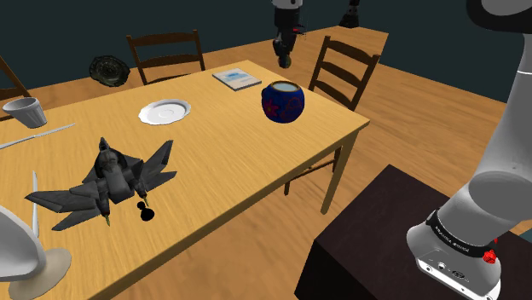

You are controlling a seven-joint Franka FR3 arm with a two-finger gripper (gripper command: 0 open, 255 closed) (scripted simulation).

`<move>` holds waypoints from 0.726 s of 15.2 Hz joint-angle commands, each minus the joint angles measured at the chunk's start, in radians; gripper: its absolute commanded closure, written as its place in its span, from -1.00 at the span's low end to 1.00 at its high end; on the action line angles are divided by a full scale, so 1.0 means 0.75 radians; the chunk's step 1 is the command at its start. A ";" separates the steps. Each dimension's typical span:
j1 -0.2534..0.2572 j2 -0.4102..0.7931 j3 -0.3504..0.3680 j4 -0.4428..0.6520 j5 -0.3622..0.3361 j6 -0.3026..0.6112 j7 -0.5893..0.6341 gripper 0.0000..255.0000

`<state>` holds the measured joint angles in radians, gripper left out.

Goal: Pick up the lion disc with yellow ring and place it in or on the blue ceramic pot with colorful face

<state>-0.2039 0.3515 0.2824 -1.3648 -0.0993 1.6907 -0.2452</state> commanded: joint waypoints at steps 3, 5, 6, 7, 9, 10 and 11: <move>-0.011 0.001 -0.005 -0.061 0.000 0.063 -0.012 1.00; -0.013 0.000 -0.005 -0.098 0.000 0.099 -0.011 1.00; -0.014 0.001 -0.006 -0.116 0.000 0.117 -0.010 1.00; -0.015 0.001 -0.006 -0.133 -0.001 0.135 -0.010 1.00; -0.017 0.003 -0.007 -0.166 -0.002 0.169 -0.009 1.00; -0.017 0.005 -0.007 -0.182 -0.003 0.187 -0.008 1.00; -0.018 0.006 -0.008 -0.198 -0.003 0.204 -0.007 1.00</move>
<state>-0.2157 0.3570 0.2770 -1.5004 -0.1019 1.8310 -0.2498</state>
